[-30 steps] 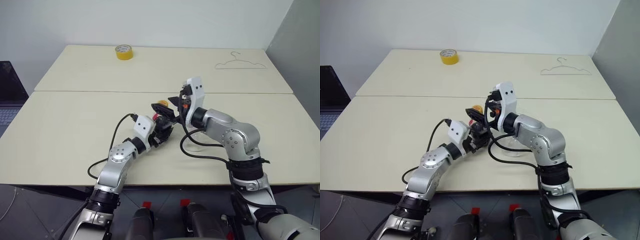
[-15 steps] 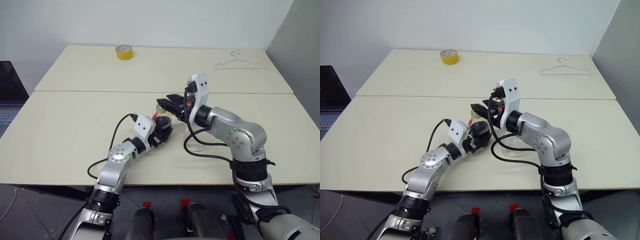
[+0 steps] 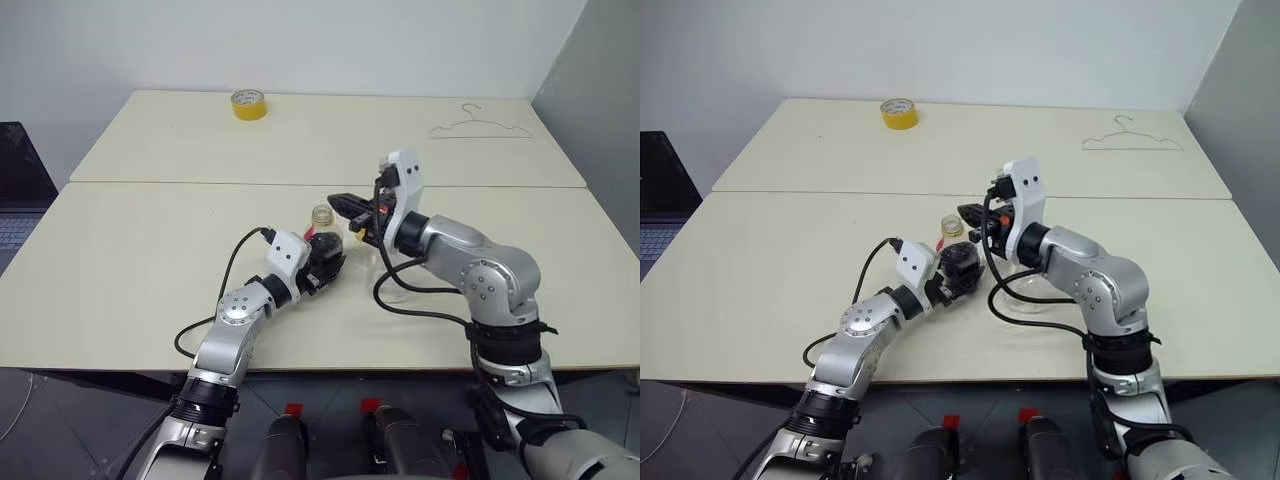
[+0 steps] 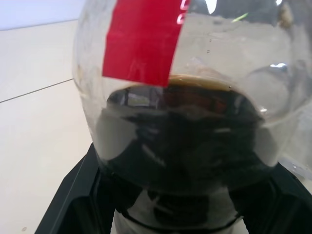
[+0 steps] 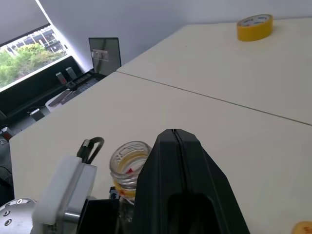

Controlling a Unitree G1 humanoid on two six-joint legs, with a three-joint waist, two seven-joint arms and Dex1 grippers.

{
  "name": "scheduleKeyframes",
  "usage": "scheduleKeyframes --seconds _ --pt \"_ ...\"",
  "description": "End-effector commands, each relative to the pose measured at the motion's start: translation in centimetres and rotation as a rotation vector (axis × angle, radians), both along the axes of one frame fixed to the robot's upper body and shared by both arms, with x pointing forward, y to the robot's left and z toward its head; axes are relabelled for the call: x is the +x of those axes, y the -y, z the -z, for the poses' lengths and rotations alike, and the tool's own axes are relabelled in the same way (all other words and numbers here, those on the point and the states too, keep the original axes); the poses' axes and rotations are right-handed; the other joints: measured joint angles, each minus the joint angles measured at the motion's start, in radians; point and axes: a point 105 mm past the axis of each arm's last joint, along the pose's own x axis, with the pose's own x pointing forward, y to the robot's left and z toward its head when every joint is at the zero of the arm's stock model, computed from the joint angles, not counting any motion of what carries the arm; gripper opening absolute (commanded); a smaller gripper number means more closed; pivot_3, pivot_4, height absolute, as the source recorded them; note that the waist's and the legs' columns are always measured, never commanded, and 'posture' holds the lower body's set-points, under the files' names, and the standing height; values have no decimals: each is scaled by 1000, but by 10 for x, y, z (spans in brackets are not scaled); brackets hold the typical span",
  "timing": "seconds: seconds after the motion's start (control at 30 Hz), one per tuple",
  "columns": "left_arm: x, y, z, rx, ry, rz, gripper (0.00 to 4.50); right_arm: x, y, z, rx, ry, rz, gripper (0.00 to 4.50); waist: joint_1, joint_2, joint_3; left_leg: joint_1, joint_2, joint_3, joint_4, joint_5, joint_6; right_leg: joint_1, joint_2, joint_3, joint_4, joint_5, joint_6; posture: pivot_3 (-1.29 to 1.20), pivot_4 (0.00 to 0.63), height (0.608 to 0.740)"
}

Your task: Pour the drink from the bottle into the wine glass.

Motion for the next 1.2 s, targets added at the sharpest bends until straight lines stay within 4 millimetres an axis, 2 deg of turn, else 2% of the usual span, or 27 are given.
scheduleKeyframes --seconds 0.03,0.13,0.27,0.4,0.6,0.7,0.73,0.83,0.87,1.2 --pt "10 -29 14 36 -48 -110 3093 10 26 -28 33 113 65 18 0 0 0 0 0 0 0 0 0 0 0 0 0 0 0 0 150 740" --pt "23 -53 0 -18 -15 -212 3093 20 45 -26 -7 124 126 18 -5 0 0 0 0 0 0 0 0 0 0 0 0 0 0 0 150 740" --pt "41 -103 -26 -107 47 -405 3093 24 56 -22 -58 133 159 18 -26 0 0 0 2 1 -1 0 0 -2 2 0 2 0 0 0 150 740" --pt "48 -150 -35 -138 69 -579 3093 24 54 -19 -70 136 151 18 -32 0 0 -5 3 2 -3 0 0 -10 3 1 4 0 -1 0 150 740" --pt "43 -198 -34 -180 65 -766 3093 23 46 -15 -91 138 117 18 -20 0 0 -15 0 2 -1 0 0 -15 -1 0 1 1 0 0 150 740" --pt "39 -208 -31 -190 58 -806 3093 23 44 -13 -106 138 103 18 -18 0 0 -15 0 2 -1 0 0 -15 -2 0 0 1 1 0 150 740" --pt "38 -209 -31 -192 56 -814 3541 23 43 -12 -113 140 97 0 -17 0 0 -15 0 2 0 0 0 -15 -2 0 0 1 1 0 150 740" --pt "35 -212 -29 -201 55 -832 4352 23 40 -11 -121 140 83 0 -17 0 0 -15 0 2 0 0 0 -15 -1 0 1 1 1 0 150 740" --pt "34 -212 -29 -201 55 -835 4432 23 40 -11 -123 140 78 0 -17 0 0 -15 0 2 0 0 0 -15 -1 0 1 1 1 0 150 740" --pt "25 -216 -32 -177 67 -845 4432 27 38 -8 -161 157 50 0 -16 0 0 -15 0 1 1 0 0 -15 -1 -1 2 1 0 0 150 740"
